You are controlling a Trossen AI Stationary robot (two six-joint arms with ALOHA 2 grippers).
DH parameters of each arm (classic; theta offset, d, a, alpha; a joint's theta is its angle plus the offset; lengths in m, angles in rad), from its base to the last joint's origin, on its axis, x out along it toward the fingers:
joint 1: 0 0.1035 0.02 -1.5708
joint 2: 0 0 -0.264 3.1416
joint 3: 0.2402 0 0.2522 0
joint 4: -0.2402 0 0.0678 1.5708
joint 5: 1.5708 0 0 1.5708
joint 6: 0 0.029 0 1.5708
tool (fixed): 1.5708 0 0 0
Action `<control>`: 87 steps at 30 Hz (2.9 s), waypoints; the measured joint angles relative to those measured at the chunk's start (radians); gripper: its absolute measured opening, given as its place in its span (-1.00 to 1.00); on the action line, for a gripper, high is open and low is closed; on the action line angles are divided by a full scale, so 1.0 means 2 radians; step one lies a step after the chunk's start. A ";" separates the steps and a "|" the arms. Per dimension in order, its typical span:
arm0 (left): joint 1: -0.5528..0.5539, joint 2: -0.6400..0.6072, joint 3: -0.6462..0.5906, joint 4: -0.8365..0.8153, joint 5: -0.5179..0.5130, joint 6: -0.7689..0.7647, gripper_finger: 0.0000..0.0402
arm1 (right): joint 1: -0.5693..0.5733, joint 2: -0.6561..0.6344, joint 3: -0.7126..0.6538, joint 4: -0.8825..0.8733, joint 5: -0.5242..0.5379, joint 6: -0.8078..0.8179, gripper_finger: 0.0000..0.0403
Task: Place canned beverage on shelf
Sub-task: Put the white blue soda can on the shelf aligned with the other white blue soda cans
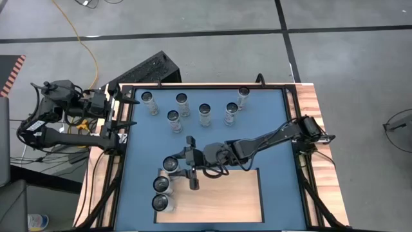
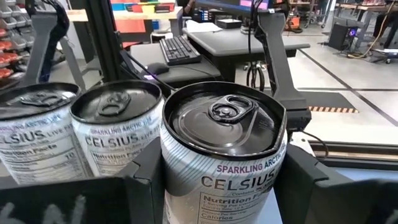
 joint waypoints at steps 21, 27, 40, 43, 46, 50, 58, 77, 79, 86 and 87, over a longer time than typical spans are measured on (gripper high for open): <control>0.000 0.000 0.000 0.000 0.000 -0.001 0.58 | -0.006 0.000 0.000 0.007 -0.008 0.000 0.00; 0.000 0.001 0.000 0.000 0.000 -0.001 0.58 | -0.006 0.000 0.000 0.010 -0.008 -0.001 0.00; 0.000 0.009 0.000 0.004 0.000 0.000 0.58 | -0.009 0.009 0.000 0.013 -0.012 -0.001 0.00; 0.000 0.011 0.000 0.004 0.000 -0.001 0.58 | -0.010 0.017 0.000 0.023 -0.019 0.001 0.00; 0.000 0.014 0.000 0.004 0.001 -0.001 0.58 | -0.012 0.019 0.000 0.021 -0.019 0.001 0.01; 0.000 0.016 0.000 0.004 0.002 0.000 0.58 | -0.012 0.019 0.000 0.018 -0.019 0.000 0.04; 0.000 0.017 0.000 0.004 0.002 0.000 0.58 | -0.011 0.019 0.000 0.017 -0.019 -0.005 0.21; 0.000 0.017 0.000 0.003 0.002 0.000 0.58 | -0.003 0.020 0.000 0.012 -0.024 -0.029 0.32; 0.000 0.017 0.000 0.003 0.002 -0.001 0.58 | -0.002 0.020 0.000 0.012 -0.027 -0.033 0.33; 0.000 0.017 0.000 0.003 0.002 -0.001 0.58 | -0.002 0.020 0.000 0.010 -0.034 -0.028 0.38; 0.000 0.017 0.000 0.003 0.002 -0.001 0.58 | -0.002 0.020 0.000 0.007 -0.035 -0.025 0.40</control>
